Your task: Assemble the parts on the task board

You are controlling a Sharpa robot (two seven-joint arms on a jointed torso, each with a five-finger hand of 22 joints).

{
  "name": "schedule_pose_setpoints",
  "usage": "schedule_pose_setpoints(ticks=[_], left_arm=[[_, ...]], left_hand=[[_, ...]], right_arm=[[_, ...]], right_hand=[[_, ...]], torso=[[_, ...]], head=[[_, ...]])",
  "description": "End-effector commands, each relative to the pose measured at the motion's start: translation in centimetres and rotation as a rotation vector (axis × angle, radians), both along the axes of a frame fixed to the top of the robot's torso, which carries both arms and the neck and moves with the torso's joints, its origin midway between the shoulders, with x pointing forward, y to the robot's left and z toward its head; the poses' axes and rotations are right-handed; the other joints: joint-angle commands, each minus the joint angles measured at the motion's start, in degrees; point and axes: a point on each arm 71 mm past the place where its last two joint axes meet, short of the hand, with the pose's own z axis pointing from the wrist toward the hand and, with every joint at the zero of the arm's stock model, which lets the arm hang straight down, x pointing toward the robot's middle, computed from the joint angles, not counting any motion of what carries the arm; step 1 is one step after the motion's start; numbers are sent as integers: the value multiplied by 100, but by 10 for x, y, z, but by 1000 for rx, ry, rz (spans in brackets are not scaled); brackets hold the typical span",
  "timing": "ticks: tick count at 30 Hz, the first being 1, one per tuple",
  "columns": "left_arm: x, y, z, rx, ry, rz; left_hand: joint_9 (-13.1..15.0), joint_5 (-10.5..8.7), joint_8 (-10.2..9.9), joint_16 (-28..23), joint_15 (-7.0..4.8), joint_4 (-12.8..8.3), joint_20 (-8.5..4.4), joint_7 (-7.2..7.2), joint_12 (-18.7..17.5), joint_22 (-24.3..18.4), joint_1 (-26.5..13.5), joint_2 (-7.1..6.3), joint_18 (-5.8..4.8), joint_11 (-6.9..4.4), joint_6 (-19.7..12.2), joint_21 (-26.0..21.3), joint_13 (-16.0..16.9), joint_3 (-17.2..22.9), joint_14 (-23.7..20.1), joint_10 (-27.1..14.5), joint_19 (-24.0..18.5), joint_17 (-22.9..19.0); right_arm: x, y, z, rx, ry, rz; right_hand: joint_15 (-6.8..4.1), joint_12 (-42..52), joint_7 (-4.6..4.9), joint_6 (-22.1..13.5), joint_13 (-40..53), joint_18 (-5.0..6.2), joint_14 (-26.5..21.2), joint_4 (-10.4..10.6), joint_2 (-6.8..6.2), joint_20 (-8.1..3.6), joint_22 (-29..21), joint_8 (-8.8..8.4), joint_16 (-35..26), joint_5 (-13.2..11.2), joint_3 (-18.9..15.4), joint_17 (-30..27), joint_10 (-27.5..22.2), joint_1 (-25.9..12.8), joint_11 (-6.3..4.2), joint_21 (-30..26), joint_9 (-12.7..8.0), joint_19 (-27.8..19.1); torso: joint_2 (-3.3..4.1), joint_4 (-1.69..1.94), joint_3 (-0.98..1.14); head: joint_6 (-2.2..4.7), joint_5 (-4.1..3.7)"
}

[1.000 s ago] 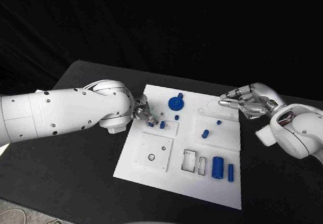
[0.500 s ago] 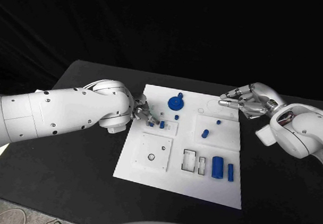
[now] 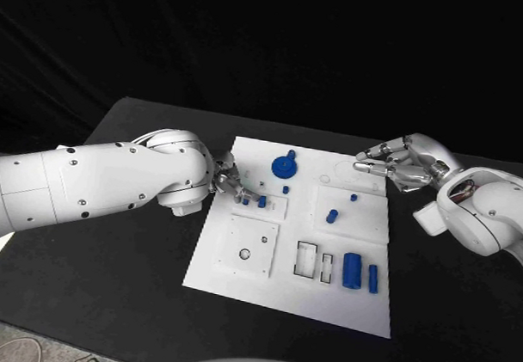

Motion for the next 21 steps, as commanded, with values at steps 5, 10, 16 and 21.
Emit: schedule_pose_setpoints(ticks=[5,10,16,21], left_arm=[[-2,2,6,-69,-50,9],[-2,6,15,-232,-81,34],[0,10,26,-453,-112,35],[3,6,37,-563,-186,-31]], left_hand=[[-14,28,43,17,-43,37,-32,5,-5,860,-2,30,-23,-29,29,-24,-27,-330,614,-1,371,1508],[-115,30,-164,17,49,30,35,164,-683,34,149,120,166,105,-394,-689,-838,-277,614,-539,48,1508],[-484,24,-651,-218,383,25,311,586,-2423,-976,244,46,366,491,-1177,-1611,-2773,-396,489,-2166,-376,1170],[-876,-3,-951,-3053,735,-172,663,971,-3212,-3725,1064,201,811,844,-1582,-4501,-3362,-352,-1479,-3288,-1969,-1978]], right_arm=[[-1,1,-1,1,4,17],[-1,1,-1,0,5,16],[-1,1,-2,0,7,16],[-1,1,-3,0,8,15]], right_hand=[[-45,-28,-1,-42,828,75,405,4,58,-13,-6,28,-28,2,-30,666,-38,-13,-10,-19,5,-31],[-45,-28,-1,-42,828,75,405,4,58,-13,-6,28,-28,2,-30,666,-38,-13,-10,-19,5,-31],[-45,-26,0,-43,829,76,404,4,58,-13,-14,28,-32,2,-33,661,-37,-13,-10,-24,5,-35],[-45,-26,0,-43,829,76,404,4,58,-13,-14,28,-32,2,-33,661,-37,-13,-10,-24,5,-35]], torso=[[2,1,-2],[-1,0,2],[1,-1,0],[-1,2,1]], head=[[3,-23],[1,-28],[5,-46],[29,-65]])
